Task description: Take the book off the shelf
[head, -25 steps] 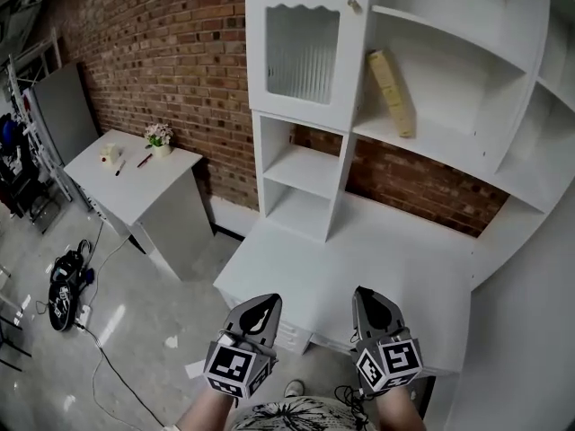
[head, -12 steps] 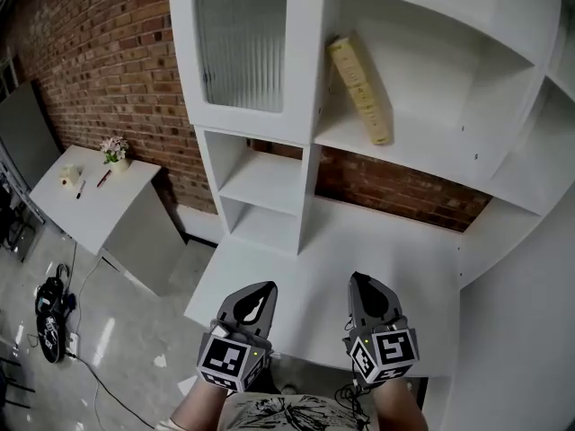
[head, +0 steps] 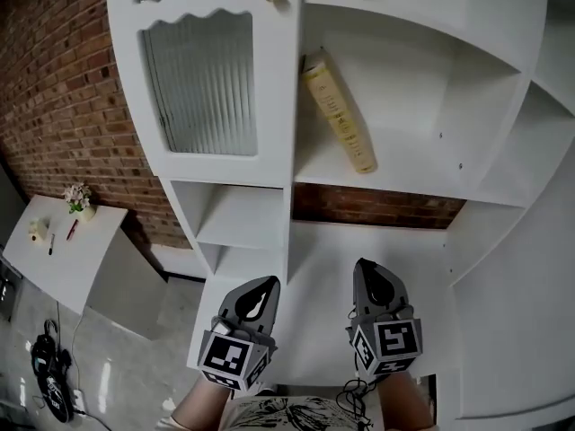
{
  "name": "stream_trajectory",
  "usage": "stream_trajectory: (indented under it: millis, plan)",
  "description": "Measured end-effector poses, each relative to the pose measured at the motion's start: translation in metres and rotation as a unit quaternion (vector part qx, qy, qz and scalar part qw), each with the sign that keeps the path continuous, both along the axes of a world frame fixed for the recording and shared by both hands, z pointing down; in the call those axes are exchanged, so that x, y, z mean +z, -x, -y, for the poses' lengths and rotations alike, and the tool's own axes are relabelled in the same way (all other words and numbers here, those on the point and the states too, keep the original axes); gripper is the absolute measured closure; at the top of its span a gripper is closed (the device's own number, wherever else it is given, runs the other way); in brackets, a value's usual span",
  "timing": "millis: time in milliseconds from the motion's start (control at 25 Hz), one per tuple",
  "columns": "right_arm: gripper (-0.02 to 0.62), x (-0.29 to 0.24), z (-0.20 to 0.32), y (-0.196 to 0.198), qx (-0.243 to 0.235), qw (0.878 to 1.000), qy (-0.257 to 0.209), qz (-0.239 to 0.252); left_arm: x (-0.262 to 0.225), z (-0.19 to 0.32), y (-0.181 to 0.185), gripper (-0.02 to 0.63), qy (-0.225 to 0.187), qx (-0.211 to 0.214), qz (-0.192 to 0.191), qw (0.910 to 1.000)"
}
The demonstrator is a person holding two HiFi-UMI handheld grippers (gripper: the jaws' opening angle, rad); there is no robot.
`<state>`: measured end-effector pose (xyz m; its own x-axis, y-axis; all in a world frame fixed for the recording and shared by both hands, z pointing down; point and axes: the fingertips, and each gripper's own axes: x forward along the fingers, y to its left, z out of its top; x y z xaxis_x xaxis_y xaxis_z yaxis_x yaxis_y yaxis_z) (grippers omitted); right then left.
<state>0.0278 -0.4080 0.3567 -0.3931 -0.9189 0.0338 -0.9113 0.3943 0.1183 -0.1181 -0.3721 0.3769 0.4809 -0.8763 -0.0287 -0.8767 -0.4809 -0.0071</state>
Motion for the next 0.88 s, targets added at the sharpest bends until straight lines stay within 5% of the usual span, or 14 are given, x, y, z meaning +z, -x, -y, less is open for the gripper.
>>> stream_trajectory:
  millis: [360,520,880]
  plan:
    - [0.588,-0.054,0.047,0.025,0.050,0.998,-0.035,-0.003,-0.019,0.047,0.029,0.594,-0.006,0.019,-0.014,0.9997]
    - [0.349,-0.089,0.070,0.034,0.053,0.996,-0.062,-0.034,-0.015,0.059,0.034,0.594,0.000,0.029,-0.012,0.9995]
    - [0.241,-0.139,0.151,0.031,0.092,0.987,-0.070,-0.116,-0.007,0.073,0.032,0.594,0.006,0.044,-0.001,0.9990]
